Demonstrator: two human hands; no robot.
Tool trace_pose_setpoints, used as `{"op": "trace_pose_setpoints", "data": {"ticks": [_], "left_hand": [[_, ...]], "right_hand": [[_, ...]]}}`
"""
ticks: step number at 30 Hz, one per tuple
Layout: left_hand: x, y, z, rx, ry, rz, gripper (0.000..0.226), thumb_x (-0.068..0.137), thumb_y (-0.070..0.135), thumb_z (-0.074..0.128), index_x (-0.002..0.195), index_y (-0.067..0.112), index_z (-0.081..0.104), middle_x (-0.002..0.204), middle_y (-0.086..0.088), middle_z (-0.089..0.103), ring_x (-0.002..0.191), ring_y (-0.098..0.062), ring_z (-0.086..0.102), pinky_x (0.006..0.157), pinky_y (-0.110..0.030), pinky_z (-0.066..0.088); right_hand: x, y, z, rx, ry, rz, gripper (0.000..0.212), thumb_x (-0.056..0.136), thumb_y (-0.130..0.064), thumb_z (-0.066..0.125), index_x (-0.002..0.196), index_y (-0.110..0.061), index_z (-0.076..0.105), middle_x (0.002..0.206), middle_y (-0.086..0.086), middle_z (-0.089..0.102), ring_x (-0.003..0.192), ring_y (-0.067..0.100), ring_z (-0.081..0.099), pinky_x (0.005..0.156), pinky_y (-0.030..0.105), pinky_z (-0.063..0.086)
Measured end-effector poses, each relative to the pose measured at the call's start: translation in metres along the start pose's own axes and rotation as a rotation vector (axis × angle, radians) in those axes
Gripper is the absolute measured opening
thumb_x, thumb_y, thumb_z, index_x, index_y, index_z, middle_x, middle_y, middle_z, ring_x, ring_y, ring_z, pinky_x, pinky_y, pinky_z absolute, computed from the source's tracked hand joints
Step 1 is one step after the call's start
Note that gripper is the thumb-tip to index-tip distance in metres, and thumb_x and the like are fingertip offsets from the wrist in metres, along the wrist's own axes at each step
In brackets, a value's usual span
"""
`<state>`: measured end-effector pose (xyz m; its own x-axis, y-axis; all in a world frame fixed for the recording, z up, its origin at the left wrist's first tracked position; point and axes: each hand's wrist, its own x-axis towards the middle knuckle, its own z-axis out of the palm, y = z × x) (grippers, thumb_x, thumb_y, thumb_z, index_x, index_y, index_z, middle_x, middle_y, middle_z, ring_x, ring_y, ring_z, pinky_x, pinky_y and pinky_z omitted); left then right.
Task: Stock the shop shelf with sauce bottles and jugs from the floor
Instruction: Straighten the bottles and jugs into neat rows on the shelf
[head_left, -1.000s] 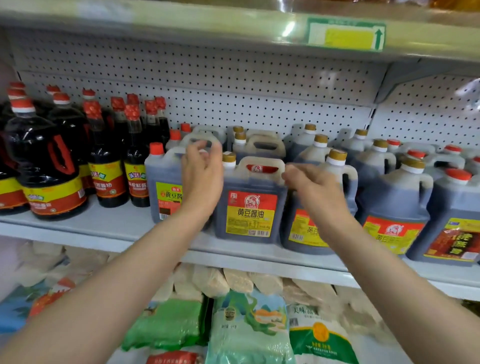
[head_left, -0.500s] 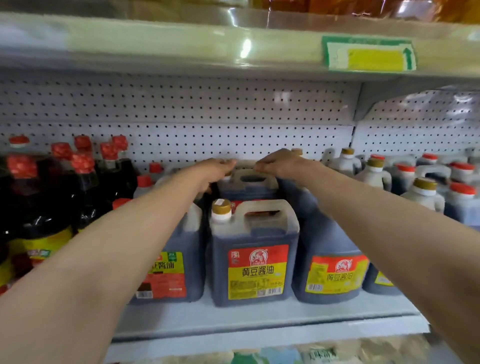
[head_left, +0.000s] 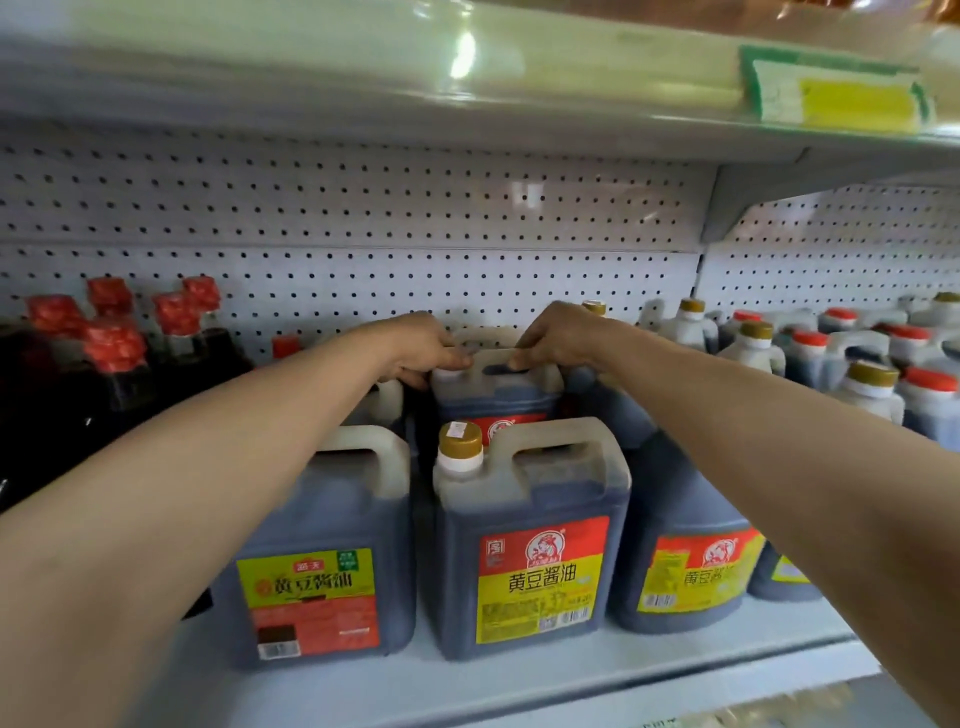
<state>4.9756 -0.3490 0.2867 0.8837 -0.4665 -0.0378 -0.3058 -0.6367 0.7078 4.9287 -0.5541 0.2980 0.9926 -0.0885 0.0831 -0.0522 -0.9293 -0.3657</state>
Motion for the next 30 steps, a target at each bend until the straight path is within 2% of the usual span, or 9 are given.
{"op": "trace_pose_setpoints", "data": {"ticks": [2,4,8,12,16,21,23,25,30], "left_hand": [[-0.003,0.003,-0.001,0.062,0.002,0.028,0.015,0.094,0.026,0.067,0.085,0.016,0.062,0.088,-0.003,0.055,0.082,-0.021,0.061,0.064,-0.024,0.052],[-0.005,0.006,-0.002,0.110,0.000,0.046,0.012,0.094,0.027,0.068,0.096,0.015,0.064,0.093,-0.004,0.059,0.087,-0.025,0.065,0.074,-0.029,0.058],[-0.011,0.005,-0.004,0.148,0.000,0.032,0.019,0.093,0.028,0.069,0.096,0.010,0.063,0.097,-0.009,0.059,0.083,-0.030,0.067,0.085,-0.036,0.059],[-0.018,0.000,-0.008,0.153,-0.019,0.026,0.018,0.093,0.028,0.069,0.094,0.010,0.066,0.091,-0.010,0.063,0.071,-0.028,0.067,0.081,-0.036,0.059],[-0.028,-0.004,-0.011,0.130,-0.038,0.011,0.021,0.092,0.028,0.070,0.098,0.009,0.065,0.100,-0.013,0.062,0.082,-0.030,0.064,0.091,-0.042,0.055],[-0.038,0.001,-0.009,0.145,-0.023,0.015,0.014,0.091,0.031,0.070,0.092,0.020,0.061,0.111,-0.012,0.066,0.093,-0.034,0.071,0.095,-0.042,0.056],[-0.040,0.003,-0.007,0.134,-0.015,0.021,0.013,0.092,0.029,0.070,0.094,0.019,0.061,0.112,-0.011,0.066,0.094,-0.033,0.072,0.090,-0.038,0.057],[-0.040,0.005,-0.004,0.144,-0.018,0.027,0.013,0.093,0.029,0.069,0.095,0.018,0.063,0.111,-0.009,0.068,0.089,-0.031,0.072,0.086,-0.034,0.056],[-0.039,0.010,-0.004,0.151,-0.058,-0.004,0.025,0.094,0.028,0.068,0.110,0.008,0.066,0.119,-0.013,0.066,0.101,-0.034,0.071,0.098,-0.042,0.054]], "right_hand": [[-0.002,0.001,-0.003,-0.015,-0.004,-0.018,0.040,0.079,-0.042,0.081,0.113,-0.020,0.077,0.112,-0.003,0.072,0.102,0.012,0.060,0.077,0.019,0.040],[-0.006,0.002,-0.004,-0.007,0.000,-0.036,0.039,0.079,-0.040,0.081,0.112,-0.020,0.077,0.106,-0.004,0.073,0.096,0.009,0.059,0.064,0.014,0.037],[-0.013,-0.003,-0.003,-0.004,-0.001,-0.059,0.037,0.080,-0.039,0.082,0.111,-0.020,0.078,0.104,-0.004,0.074,0.093,0.008,0.060,0.068,0.016,0.041],[-0.019,-0.009,-0.002,0.041,-0.044,-0.048,0.032,0.081,-0.037,0.081,0.108,-0.020,0.079,0.098,0.000,0.075,0.074,0.009,0.063,0.059,0.018,0.050],[-0.025,-0.015,-0.002,0.063,-0.074,-0.061,0.028,0.082,-0.035,0.081,0.105,-0.019,0.079,0.097,0.003,0.074,0.090,0.020,0.071,0.073,0.027,0.062],[-0.029,-0.017,-0.005,-0.027,-0.072,-0.082,0.032,0.083,-0.039,0.080,0.108,-0.020,0.079,0.101,-0.001,0.074,0.098,0.019,0.068,0.091,0.033,0.058],[-0.030,-0.015,-0.006,-0.031,-0.069,-0.086,0.032,0.082,-0.039,0.080,0.108,-0.020,0.079,0.099,-0.001,0.074,0.097,0.018,0.067,0.088,0.032,0.059],[-0.029,-0.011,-0.007,0.036,-0.082,-0.067,0.029,0.080,-0.036,0.083,0.104,-0.020,0.080,0.095,-0.001,0.073,0.092,0.018,0.069,0.075,0.028,0.061],[-0.027,-0.004,-0.008,0.113,-0.104,-0.056,0.026,0.078,-0.035,0.084,0.101,-0.022,0.080,0.091,-0.003,0.072,0.088,0.016,0.068,0.063,0.021,0.057]]}}
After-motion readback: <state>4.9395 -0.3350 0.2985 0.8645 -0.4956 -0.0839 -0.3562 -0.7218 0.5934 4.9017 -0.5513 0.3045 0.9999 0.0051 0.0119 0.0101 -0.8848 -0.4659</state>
